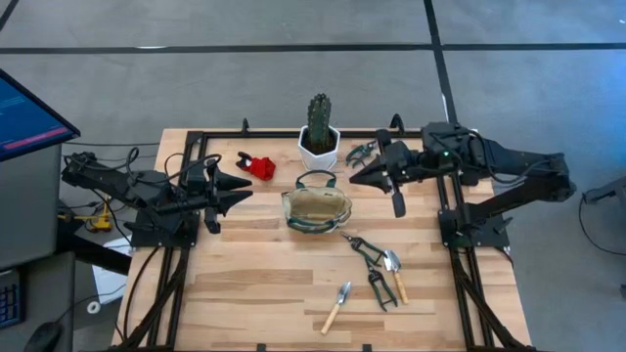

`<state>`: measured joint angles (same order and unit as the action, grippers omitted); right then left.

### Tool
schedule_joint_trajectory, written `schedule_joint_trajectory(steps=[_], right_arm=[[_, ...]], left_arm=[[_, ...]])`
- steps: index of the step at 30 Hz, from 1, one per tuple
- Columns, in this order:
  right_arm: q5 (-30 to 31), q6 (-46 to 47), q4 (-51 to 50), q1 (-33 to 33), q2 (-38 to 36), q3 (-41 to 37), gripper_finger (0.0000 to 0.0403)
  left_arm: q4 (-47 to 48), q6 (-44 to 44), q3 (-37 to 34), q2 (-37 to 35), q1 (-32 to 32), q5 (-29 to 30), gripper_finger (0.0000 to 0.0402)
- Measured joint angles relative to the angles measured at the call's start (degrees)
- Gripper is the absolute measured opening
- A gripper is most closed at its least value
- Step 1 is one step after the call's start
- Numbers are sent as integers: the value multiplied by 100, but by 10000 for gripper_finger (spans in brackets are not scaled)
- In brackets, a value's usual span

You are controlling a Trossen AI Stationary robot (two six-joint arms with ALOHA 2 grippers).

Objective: Pick & Place Garden tools in Gardening bag
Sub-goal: Put the middle green shear scissors into the gardening bag

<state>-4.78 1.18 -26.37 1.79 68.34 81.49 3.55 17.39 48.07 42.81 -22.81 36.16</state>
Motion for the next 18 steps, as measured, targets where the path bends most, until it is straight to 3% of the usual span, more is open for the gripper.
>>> schedule_joint_trajectory(steps=[10,18], right_arm=[[1228,481,-511,552,4,-2,1],[1466,500,-563,1172,-184,-9,1]], left_arm=[[8,0,0,0,0,-2,127],[23,-2,0,0,-1,-2,127]])
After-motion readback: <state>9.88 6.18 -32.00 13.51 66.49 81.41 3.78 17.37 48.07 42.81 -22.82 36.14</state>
